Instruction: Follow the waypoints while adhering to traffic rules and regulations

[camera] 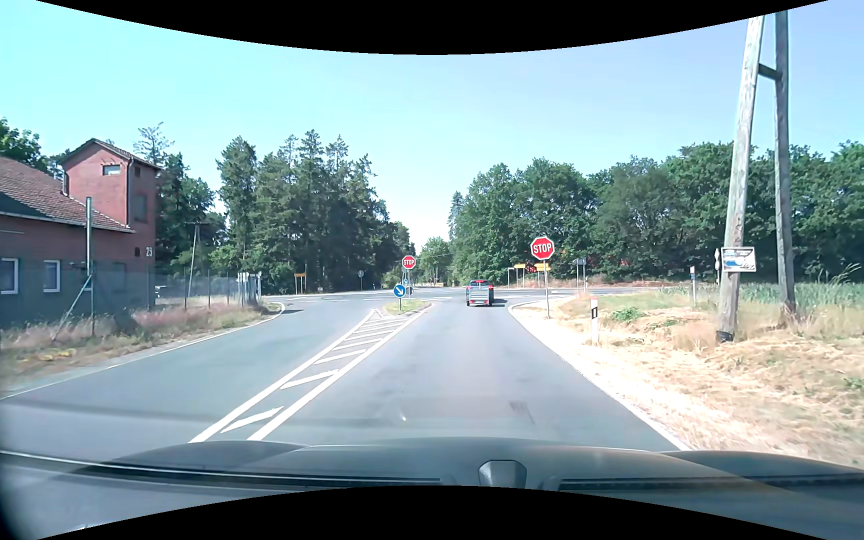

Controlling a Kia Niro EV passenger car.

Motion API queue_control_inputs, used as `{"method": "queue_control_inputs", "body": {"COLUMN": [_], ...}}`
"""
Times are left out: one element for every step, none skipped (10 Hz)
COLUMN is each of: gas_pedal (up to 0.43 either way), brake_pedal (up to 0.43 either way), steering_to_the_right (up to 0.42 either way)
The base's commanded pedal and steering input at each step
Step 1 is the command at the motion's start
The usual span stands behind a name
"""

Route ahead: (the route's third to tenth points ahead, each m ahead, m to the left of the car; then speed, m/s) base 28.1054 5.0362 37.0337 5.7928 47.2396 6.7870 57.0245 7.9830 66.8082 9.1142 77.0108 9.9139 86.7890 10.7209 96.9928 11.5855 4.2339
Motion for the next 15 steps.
{"method": "queue_control_inputs", "body": {"gas_pedal": [0.000, 0.791, 0.811, 0.000, 0.000, 0.000, 0.000, 0.000, 0.000, 0.059, 1.000, 0.598, 0.000, 0.000, 0.000], "brake_pedal": [0.006, 0.006, 0.006, 0.006, 0.006, 0.006, 0.006, 0.006, 0.006, 0.006, 0.006, 0.006, 0.006, 0.006, 0.006], "steering_to_the_right": [0.014, 0.015, 0.015, 0.014, 0.015, 0.014, 0.014, 0.015, 0.014, 0.014, 0.014, 0.014, 0.014, 0.014, 0.014]}}
